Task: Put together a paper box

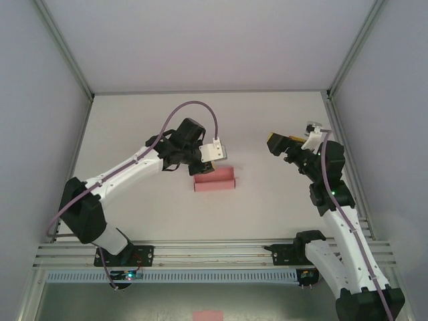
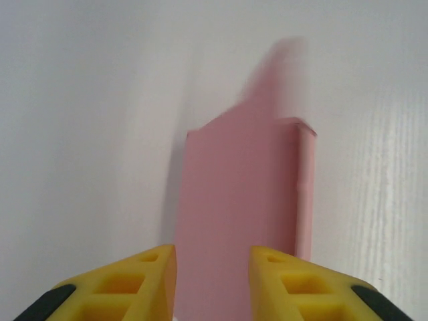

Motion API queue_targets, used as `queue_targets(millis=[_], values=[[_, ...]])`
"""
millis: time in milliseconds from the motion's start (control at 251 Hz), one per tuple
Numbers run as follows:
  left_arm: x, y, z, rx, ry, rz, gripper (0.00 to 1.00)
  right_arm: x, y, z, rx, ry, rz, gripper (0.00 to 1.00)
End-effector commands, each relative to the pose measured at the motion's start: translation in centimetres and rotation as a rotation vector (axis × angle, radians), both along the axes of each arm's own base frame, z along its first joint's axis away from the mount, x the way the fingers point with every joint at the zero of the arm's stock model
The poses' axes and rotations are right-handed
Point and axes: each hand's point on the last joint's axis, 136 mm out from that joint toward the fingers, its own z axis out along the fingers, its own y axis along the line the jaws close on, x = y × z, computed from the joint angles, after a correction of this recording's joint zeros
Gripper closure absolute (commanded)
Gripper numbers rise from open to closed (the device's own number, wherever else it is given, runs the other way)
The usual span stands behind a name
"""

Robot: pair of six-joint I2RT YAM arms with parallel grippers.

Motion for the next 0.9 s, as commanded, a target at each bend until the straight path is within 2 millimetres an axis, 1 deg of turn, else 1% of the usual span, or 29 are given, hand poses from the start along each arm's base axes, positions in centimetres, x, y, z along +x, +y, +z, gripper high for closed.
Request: queue_targets(millis=[0,64,148,188,259,307,359,375,395,415,443,479,515,543,567,579,639,706,758,790,794,806,838,898], values=[[-1.6,0.3,-1.2,0.005,0.184,0.011,0.67,0.0,0.1,-0.1,-0.085,-0.010,0.032,0.02],[-1.4,0.1,-1.7,0.003,0.218,0.018,0.69,-0.1,0.8,-0.5,-0.074,0.003,0.073,0.02],[-1.2,0.1,-2.5,0.026,0.251,0.030,0.70,0.0,1.0,-1.4,-0.072,0.039,0.082,0.02],[-0.9,0.3,-2.7,0.034,0.254,0.042,0.70,-0.2,1.3,-2.1,-0.091,0.064,0.101,0.02],[-0.9,0.3,-2.8,0.037,0.255,0.041,0.68,-0.2,0.8,-3.8,-0.122,0.149,0.065,0.02],[-1.3,0.2,-2.4,0.016,0.257,0.026,0.63,-0.4,0.7,-5.0,-0.149,0.194,0.058,0.02],[-1.6,0.0,-1.9,-0.013,0.253,0.023,0.59,-0.7,0.7,-6.0,-0.164,0.242,0.057,0.02],[-1.6,0.0,-1.8,-0.019,0.250,0.029,0.56,-0.8,0.8,-6.4,-0.170,0.258,0.062,0.02],[-1.4,0.0,-1.6,-0.026,0.242,0.047,0.49,-1.0,0.9,-6.9,-0.174,0.281,0.065,0.02],[-1.0,0.1,-1.3,-0.031,0.224,0.074,0.44,-1.1,0.9,-7.4,-0.177,0.311,0.062,0.02],[-0.3,0.3,-1.1,-0.037,0.195,0.119,0.40,-1.4,0.9,-8.1,-0.185,0.352,0.059,0.02],[1.1,0.8,-0.7,-0.043,0.149,0.202,0.28,-1.7,0.9,-9.2,-0.205,0.403,0.054,0.02],[2.3,1.3,-0.3,-0.044,0.115,0.286,0.27,-2.1,0.9,-10.3,-0.222,0.456,0.039,0.02],[2.9,1.7,-0.1,-0.045,0.111,0.344,0.26,-2.5,1.3,-11.1,-0.230,0.491,0.045,0.03],[3.3,1.9,0.0,-0.050,0.121,0.393,0.20,-2.9,1.9,-11.7,-0.238,0.514,0.068,0.03],[3.4,2.1,-0.1,-0.051,0.130,0.420,0.19,-3.2,2.2,-12.1,-0.242,0.526,0.082,0.03],[3.7,2.9,-1.0,-0.036,0.192,0.545,0.20,-4.4,4.2,-13.2,-0.262,0.571,0.151,0.04],[3.2,3.5,-3.4,-0.033,0.269,0.631,0.20,-5.6,6.1,-14.5,-0.267,0.610,0.184,0.03],[2.2,3.5,-5.6,-0.032,0.337,0.650,0.19,-6.2,7.2,-15.6,-0.254,0.636,0.193,0.03],[1.7,3.6,-6.5,-0.033,0.364,0.659,0.19,-6.5,7.6,-16.4,-0.242,0.655,0.198,0.03],[1.7,3.6,-6.6,-0.034,0.366,0.663,0.19,-6.4,7.8,-16.2,-0.239,0.651,0.199,0.03],[1.6,3.7,-7.0,-0.036,0.372,0.674,0.18,-6.6,7.9,-16.7,-0.236,0.663,0.196,0.04],[1.4,3.7,-7.6,-0.048,0.386,0.690,0.18,-6.7,8.2,-17.6,-0.226,0.679,0.185,0.05],[0.8,3.7,-8.6,-0.069,0.421,0.701,0.18,-6.9,9.3,-19.1,-0.196,0.697,0.202,0.07]])
